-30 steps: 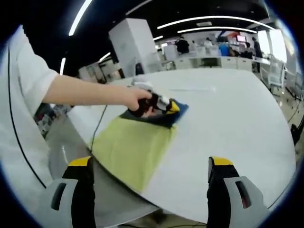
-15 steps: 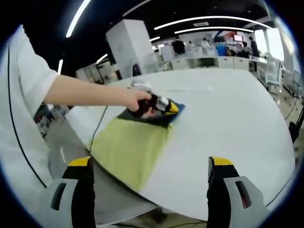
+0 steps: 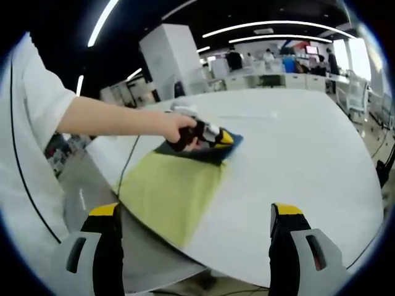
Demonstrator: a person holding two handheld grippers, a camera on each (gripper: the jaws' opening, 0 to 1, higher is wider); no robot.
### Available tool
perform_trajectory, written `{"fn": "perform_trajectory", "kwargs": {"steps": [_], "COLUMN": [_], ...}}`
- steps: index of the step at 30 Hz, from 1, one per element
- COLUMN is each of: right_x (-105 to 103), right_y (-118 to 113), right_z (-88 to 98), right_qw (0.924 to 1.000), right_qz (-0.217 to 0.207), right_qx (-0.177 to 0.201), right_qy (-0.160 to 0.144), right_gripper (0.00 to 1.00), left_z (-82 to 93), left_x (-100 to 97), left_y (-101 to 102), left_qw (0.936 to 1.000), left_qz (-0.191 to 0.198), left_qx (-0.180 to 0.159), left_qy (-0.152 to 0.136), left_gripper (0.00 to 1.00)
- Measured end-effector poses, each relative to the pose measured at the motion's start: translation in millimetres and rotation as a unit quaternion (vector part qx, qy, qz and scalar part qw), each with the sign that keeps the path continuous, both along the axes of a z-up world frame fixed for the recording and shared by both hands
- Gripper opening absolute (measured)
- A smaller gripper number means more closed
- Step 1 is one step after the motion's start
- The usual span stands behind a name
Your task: Fold the garment on the visible template until the final outline fits inside the template.
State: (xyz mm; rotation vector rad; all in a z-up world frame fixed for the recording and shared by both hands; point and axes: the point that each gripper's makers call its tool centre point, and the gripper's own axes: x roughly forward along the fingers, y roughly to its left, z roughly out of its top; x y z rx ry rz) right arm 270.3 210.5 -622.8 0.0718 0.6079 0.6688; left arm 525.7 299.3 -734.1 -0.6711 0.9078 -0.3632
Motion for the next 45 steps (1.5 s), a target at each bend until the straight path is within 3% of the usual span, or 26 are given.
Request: {"fn": "perform_trajectory", "kwargs": {"steps": [21,33,45], "right_x": [-6,-18,-25], "right_y": [2,8,19], "right_z": [9.5,15.7,20.3], "right_qw": [0.9999,0.9994,0.9990], "right_qz": [-0.010,-0.031,-0.039], "right_qx": [-0.007,-0.009,-0.008], "right_qy": [-0.010,-0.013,-0.018], "right_gripper": [0.99,0.99,0.99], "left_z": [13.4,26.4,42.4], "left_x": [-4.4,-15.6,-24.5], "left_y": [8,15,38], "left_qw": [0.9999,0.9985,0.9966], "left_qz": [-0.006,-0.038,-0.055], "left_qx": [0.005,0.022,0.032], "left_qy": [-0.012,-0.034,-0.052], "left_gripper": [0.09,0.12,0.17]}}
